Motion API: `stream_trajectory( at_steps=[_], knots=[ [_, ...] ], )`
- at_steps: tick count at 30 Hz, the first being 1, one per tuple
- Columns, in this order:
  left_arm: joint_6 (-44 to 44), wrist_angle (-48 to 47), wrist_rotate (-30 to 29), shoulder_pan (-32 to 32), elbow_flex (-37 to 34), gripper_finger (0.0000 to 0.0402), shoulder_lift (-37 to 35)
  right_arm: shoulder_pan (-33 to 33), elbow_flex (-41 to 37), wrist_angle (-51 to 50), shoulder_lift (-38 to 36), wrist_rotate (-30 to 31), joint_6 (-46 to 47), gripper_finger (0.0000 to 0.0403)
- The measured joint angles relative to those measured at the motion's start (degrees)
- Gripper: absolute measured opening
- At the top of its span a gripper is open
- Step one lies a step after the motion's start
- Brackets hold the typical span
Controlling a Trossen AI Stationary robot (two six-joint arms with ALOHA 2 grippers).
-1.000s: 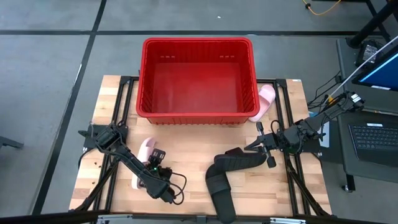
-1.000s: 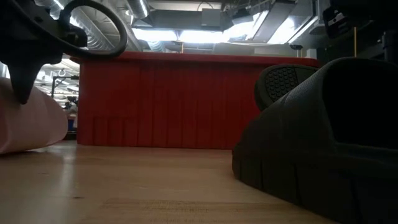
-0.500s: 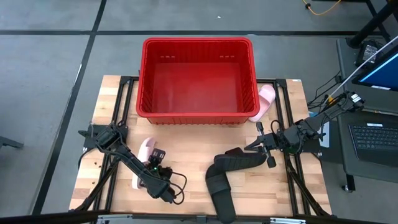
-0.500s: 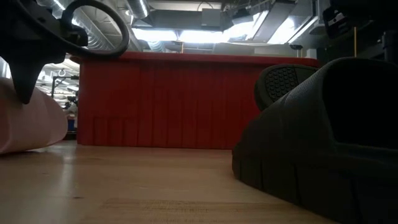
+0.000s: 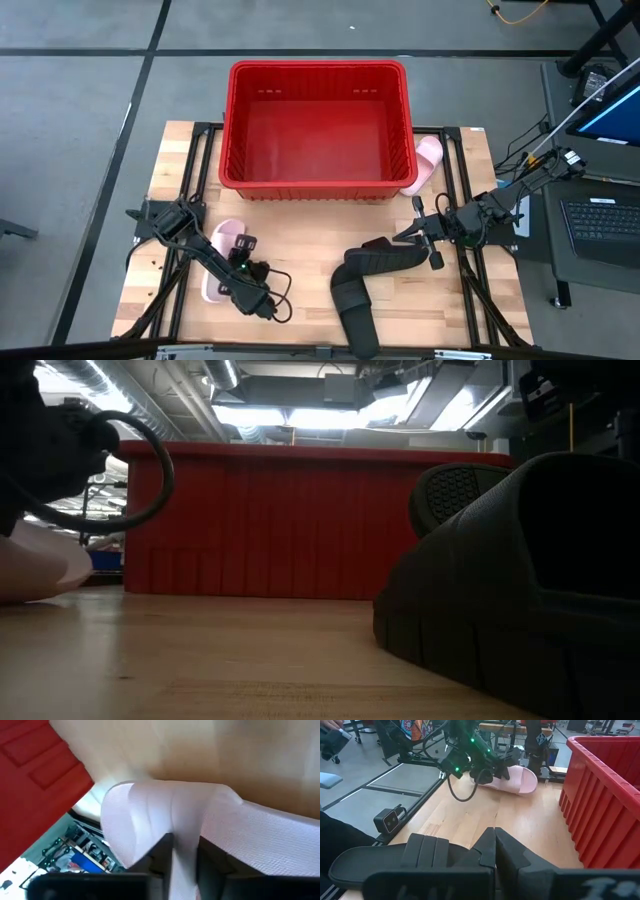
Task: Pick and place slides into bin
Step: Put the bottom pink slides into the red bin
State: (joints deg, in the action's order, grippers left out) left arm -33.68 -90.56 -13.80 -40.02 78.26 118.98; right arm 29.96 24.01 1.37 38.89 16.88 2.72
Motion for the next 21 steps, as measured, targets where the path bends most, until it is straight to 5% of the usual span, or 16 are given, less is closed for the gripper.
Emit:
stream_trajectory(
  at_steps=[3, 21],
  knots=[
    [-1.87, 0.04, 0.04, 0.01, 0.00, 0.0012, 0.00, 0.00, 0.00, 0.00, 0.00, -0.01, -0.04, 0.0007],
    [-13.81, 1.37, -7.80, -0.49, 4.08, 0.0004, -3.45, -0.27, 0.00, 0.00, -0.02, 0.00, -0.15, 0.0007]
  ],
)
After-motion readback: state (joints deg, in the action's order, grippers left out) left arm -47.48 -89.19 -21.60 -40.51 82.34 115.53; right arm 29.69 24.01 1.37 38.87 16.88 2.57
